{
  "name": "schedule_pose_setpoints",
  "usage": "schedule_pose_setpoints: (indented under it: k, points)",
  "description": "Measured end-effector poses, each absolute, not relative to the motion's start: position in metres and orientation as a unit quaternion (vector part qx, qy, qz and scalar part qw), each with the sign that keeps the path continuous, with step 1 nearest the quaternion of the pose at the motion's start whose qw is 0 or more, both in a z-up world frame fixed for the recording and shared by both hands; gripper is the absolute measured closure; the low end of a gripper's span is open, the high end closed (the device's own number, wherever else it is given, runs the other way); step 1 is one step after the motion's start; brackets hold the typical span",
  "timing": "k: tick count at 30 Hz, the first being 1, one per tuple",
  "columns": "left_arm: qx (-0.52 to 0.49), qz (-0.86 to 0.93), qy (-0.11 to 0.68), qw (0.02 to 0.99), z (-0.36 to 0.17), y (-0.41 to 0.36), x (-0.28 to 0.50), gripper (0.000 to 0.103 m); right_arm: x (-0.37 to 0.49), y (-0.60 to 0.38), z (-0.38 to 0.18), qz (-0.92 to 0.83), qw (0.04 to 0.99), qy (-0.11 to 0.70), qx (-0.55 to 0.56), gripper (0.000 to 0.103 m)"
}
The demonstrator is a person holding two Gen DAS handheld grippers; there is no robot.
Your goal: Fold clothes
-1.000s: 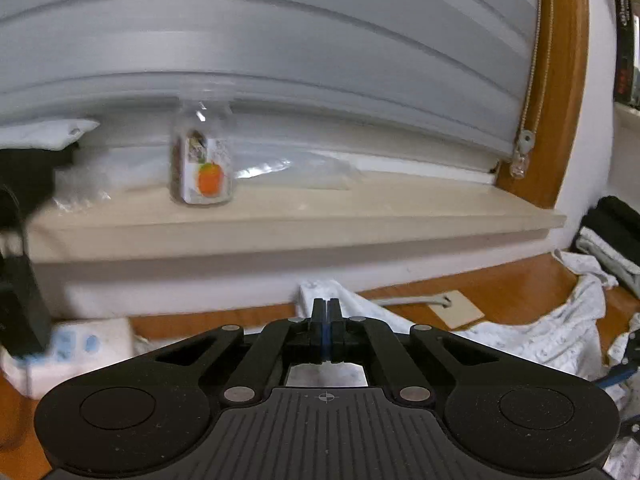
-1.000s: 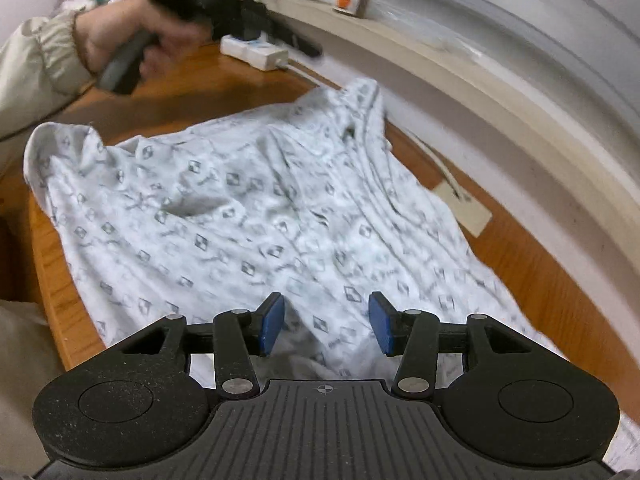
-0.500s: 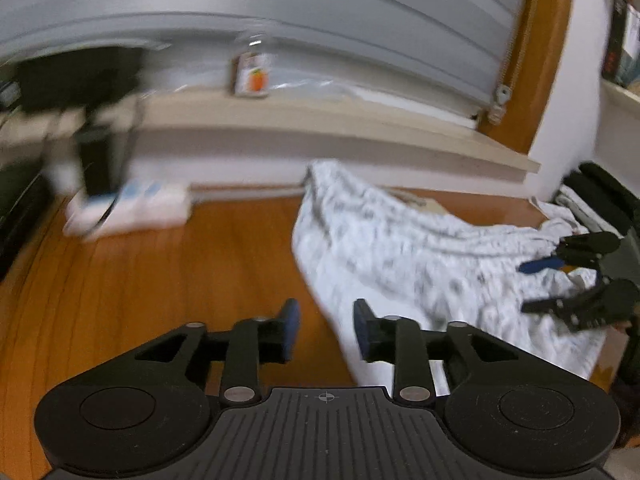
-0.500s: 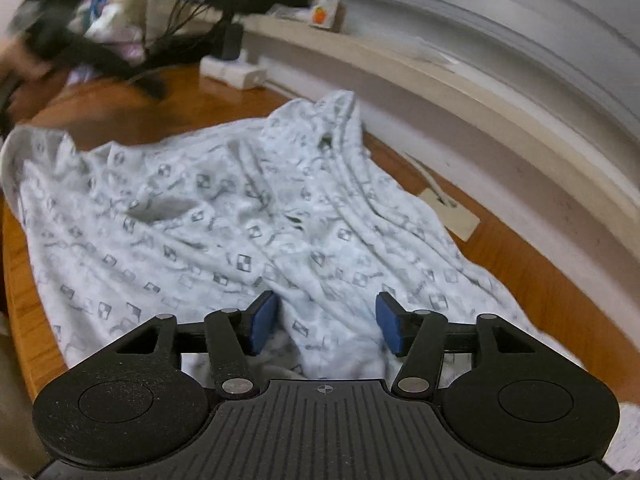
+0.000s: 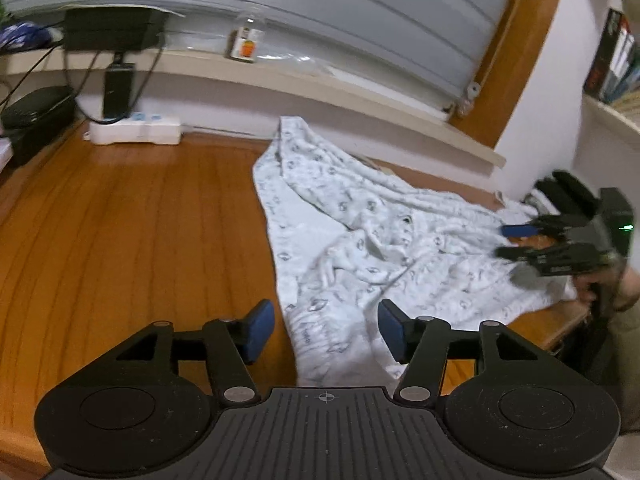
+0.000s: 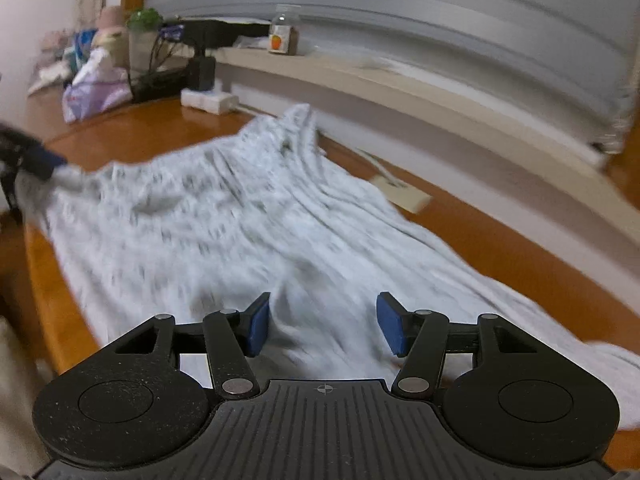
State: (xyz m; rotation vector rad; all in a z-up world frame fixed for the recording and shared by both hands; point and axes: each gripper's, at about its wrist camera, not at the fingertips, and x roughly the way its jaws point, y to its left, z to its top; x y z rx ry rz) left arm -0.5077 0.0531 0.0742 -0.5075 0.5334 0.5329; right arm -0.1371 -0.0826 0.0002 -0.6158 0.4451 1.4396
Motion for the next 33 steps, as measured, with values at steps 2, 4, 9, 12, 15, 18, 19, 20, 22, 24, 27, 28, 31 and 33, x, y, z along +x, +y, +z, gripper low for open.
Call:
schedule_pose_setpoints:
  k: [2,4,9,12,15,18,19,20,22,24,27,28,31,33]
  points:
    - [-0.238,0.249,0.267,0.900,0.070,0.053,-0.500,0.052,-0.131,-0.107,0.003,0.632,0.693,0.200,-0.285,0.047]
    - [-0.227,0.245,0.278,0.901,0.064,0.053,-0.493,0.069,-0.125,-0.132,0.005,0.620,0.699,0.202,-0.295,0.047]
    - [-0.187,0.261,0.285,0.903,0.067,0.055,-0.502,0.099,-0.098,-0.175,-0.007,0.582,0.721,0.235,-0.295,0.047]
    - [-0.195,0.273,0.291,0.896,0.074,0.064,-0.522,0.099,-0.080,-0.190,-0.011,0.578,0.727,0.260,-0.265,0.047]
    - [-0.194,0.271,0.305,0.892,0.079,0.064,-0.531,0.095,-0.066,-0.197,-0.013,0.575,0.732,0.271,-0.244,0.046]
    - [-0.187,0.288,0.298,0.891,0.090,0.070,-0.531,0.075,-0.054,-0.197,-0.012,0.564,0.745,0.263,-0.239,0.046]
    - [-0.182,0.292,0.295,0.891,0.094,0.073,-0.527,0.068,-0.049,-0.195,-0.012,0.559,0.751,0.262,-0.234,0.046]
    - [-0.177,0.296,0.293,0.892,0.098,0.076,-0.523,0.062,-0.043,-0.194,-0.012,0.553,0.757,0.260,-0.231,0.046]
    - [-0.164,0.293,0.290,0.896,0.104,0.082,-0.509,0.058,-0.035,-0.191,-0.015,0.535,0.771,0.252,-0.238,0.046]
    - [-0.159,0.285,0.290,0.900,0.107,0.091,-0.487,0.057,-0.026,-0.188,-0.020,0.519,0.782,0.245,-0.243,0.046]
    - [-0.159,0.263,0.283,0.909,0.108,0.107,-0.446,0.048,-0.010,-0.187,-0.029,0.503,0.795,0.246,-0.235,0.045]
    - [-0.158,0.255,0.284,0.911,0.108,0.115,-0.430,0.046,-0.006,-0.187,-0.032,0.501,0.797,0.245,-0.233,0.043]
    - [-0.155,0.241,0.296,0.911,0.105,0.141,-0.380,0.043,0.003,-0.188,-0.036,0.495,0.804,0.242,-0.223,0.038]
    - [-0.143,0.244,0.312,0.907,0.098,0.160,-0.345,0.043,0.008,-0.188,-0.038,0.495,0.806,0.245,-0.214,0.038]
